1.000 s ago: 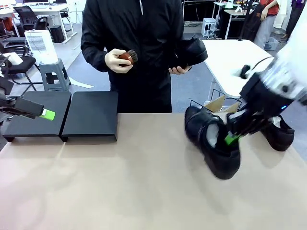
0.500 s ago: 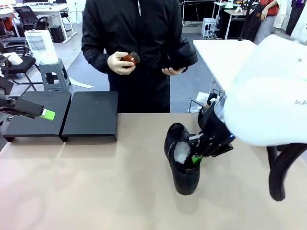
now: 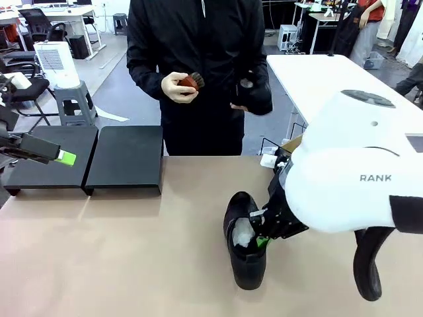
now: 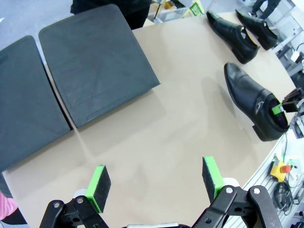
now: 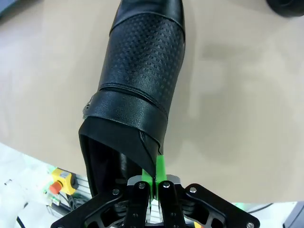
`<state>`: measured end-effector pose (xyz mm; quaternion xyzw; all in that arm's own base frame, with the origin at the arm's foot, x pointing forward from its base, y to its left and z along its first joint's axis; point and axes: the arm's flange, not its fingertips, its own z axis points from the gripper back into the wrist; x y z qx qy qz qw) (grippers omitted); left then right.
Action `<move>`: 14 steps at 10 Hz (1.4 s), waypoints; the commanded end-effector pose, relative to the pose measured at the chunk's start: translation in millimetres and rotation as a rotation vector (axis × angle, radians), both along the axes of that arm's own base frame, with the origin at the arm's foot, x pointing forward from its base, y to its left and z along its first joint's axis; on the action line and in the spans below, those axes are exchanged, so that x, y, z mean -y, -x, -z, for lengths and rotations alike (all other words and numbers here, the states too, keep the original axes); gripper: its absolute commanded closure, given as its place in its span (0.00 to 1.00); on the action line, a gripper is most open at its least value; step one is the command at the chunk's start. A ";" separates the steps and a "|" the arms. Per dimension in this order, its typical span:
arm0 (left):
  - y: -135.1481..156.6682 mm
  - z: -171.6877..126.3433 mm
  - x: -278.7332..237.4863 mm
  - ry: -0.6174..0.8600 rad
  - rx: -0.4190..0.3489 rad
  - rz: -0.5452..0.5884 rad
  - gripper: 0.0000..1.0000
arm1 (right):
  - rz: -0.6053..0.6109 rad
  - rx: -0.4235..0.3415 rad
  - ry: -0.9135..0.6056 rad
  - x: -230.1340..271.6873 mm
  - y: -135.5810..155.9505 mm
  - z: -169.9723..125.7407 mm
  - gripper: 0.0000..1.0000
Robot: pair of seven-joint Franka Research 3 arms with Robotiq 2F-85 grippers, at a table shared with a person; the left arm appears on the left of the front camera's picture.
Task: Organize the shoes by placing them on the stand.
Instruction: Pick up one Shoe and place it in the middle of the table.
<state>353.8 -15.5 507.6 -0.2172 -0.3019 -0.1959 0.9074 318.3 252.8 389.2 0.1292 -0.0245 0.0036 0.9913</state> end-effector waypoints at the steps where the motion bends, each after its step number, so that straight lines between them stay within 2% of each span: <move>1: -0.3 -0.2 -1.4 0.007 0.005 0.015 0.00 | -0.014 -0.016 -0.047 -7.3 7.6 6.4 1.00; 3: -0.3 -0.2 -1.4 0.007 0.005 0.015 0.00 | -0.060 -0.058 -0.052 -7.7 14.3 18.0 1.00; 5: -0.3 -0.2 -1.4 0.007 0.005 0.015 0.00 | -0.052 -0.075 -0.054 -5.7 16.0 22.2 1.00; 6: -0.3 -0.2 -1.4 0.007 0.005 0.015 0.00 | -0.065 -0.086 -0.048 -5.0 15.6 24.9 0.84; 10: -0.3 -0.2 -1.4 0.007 0.005 0.015 0.00 | -0.102 -0.119 -0.032 -3.4 16.0 30.2 0.06; 11: -0.3 -0.2 -1.4 0.007 0.005 0.015 0.00 | -0.102 -0.122 -0.029 -2.7 16.4 29.9 0.00; 14: -0.3 -0.2 -1.4 0.007 0.005 0.015 0.00 | -0.101 -0.127 -0.032 4.9 17.1 10.8 0.00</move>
